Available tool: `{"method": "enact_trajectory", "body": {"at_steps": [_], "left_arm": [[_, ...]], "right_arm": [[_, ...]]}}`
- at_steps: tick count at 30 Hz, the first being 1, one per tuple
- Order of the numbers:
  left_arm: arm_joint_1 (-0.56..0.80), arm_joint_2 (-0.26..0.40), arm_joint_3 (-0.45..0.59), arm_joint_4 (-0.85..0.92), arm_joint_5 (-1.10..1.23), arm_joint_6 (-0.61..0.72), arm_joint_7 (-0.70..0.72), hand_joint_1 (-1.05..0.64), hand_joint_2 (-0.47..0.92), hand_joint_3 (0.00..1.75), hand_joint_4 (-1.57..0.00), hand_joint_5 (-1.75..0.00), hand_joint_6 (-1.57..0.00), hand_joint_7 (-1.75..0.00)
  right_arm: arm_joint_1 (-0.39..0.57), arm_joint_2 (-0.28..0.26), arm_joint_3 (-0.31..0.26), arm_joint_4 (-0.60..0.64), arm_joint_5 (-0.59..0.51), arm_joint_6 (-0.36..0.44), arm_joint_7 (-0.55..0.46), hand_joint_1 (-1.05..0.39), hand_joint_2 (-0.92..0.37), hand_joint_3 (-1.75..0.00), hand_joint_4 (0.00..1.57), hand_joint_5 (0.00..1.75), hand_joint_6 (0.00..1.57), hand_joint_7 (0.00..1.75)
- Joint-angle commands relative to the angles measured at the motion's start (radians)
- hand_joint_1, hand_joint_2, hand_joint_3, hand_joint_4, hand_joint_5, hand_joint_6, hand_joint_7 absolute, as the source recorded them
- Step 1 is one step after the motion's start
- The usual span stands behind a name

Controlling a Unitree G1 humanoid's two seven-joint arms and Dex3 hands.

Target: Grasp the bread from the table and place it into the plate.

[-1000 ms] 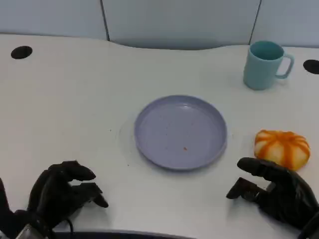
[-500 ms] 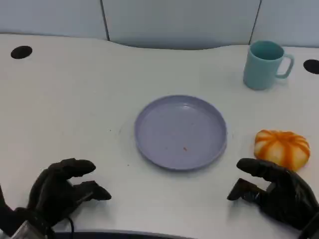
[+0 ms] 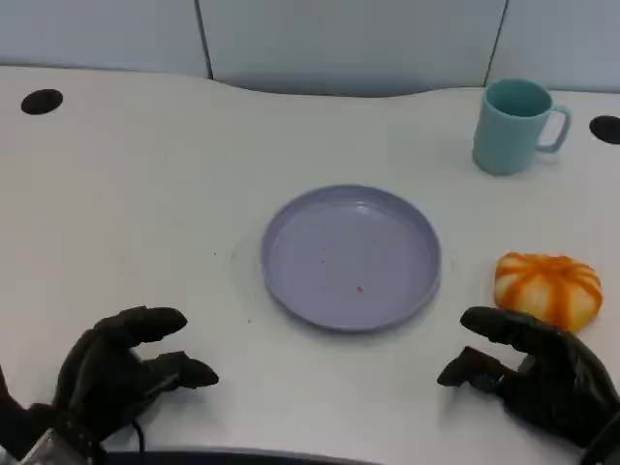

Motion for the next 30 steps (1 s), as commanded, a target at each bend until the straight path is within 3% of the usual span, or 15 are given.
{"method": "enact_trajectory", "body": {"at_steps": [1,15,30], "left_arm": [[-0.002,0.024,0.003,0.012,-0.001,0.001,-0.012,-1.05,0.27,0.01,-1.57,-0.21,-1.47,0.00],[-0.002,0.023,-0.001,0.011,0.003,-0.003,-0.006,-1.05,0.28,0.00,-1.57,-0.22,-1.46,0.00],[-0.008,0.022,0.002,0.017,0.003,-0.001,-0.010,-1.05,0.28,0.00,-1.57,-0.20,-1.46,0.00]], "right_arm": [[0.040,-0.007,0.003,0.013,-0.014,0.041,-0.026,-0.40,-0.90,0.00,0.78,0.95,1.08,0.00],[0.035,-0.010,-0.003,0.029,-0.016,0.052,-0.025,-0.40,-0.90,0.00,0.74,0.94,1.05,0.00],[0.019,-0.012,-0.006,0.069,-0.024,0.004,-0.015,-0.39,-0.91,0.00,0.73,0.97,1.05,0.00]]}}
